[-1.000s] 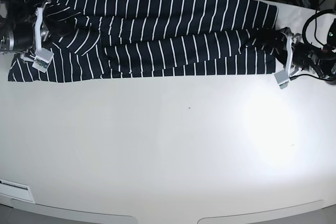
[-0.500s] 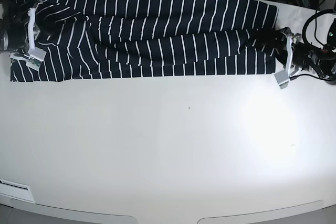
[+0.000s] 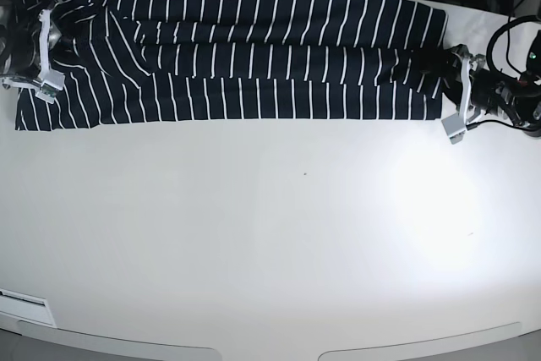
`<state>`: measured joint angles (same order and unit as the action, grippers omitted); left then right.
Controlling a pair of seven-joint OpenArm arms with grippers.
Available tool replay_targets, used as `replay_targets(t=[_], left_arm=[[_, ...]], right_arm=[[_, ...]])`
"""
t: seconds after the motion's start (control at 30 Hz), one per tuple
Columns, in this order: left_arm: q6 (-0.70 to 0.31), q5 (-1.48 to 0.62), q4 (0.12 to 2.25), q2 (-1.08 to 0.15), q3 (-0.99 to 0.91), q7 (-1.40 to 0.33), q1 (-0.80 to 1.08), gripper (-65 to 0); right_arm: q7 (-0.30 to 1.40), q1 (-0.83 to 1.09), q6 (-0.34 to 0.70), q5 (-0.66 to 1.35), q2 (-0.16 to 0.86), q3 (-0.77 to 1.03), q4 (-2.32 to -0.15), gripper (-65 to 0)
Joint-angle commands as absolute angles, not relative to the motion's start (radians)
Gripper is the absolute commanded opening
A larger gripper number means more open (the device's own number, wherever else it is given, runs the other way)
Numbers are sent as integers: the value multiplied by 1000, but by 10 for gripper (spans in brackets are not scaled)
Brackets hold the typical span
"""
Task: Fold the T-shirt properly
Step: 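Release the shirt with both grippers and lift them away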
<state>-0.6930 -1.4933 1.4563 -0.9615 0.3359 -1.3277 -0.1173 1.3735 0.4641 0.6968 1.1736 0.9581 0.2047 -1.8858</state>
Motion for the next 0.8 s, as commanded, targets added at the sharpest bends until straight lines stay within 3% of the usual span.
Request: replay_targets(t=[0.0, 0.1, 0.2, 0.23, 0.33, 0.37, 0.57, 0.77], left_arm=[[-698, -1484, 1461, -984, 331, -1335, -131, -329], [-698, -1484, 1461, -984, 331, -1335, -131, -329], [-698, -1484, 1461, -984, 331, -1335, -131, -329], [-698, -1484, 1461, -984, 331, -1335, -131, -329], [-698, -1484, 1461, -983, 324, -1335, -131, -329], [-698, -1484, 1461, -983, 315, -1335, -131, -329], [-698, -1484, 1461, -983, 205, -1330, -131, -329], [-680, -1484, 1461, -983, 83, -1327, -131, -329]], right_arm=[[1386, 441, 698, 1177, 989, 219, -1906, -311], [1396, 395, 698, 1246, 1000, 242, -1938, -312], [1391, 365, 698, 1461, 999, 322, -1965, -348], [1377, 366, 698, 1484, 991, 357, -1965, -399], [1376, 367, 698, 1484, 907, 446, -1960, -630], [1376, 370, 698, 1484, 871, 466, -1958, -650], [1370, 374, 698, 1469, 694, 479, -1909, -650], [1192, 374, 698, 1150, 577, 478, -1806, -650]])
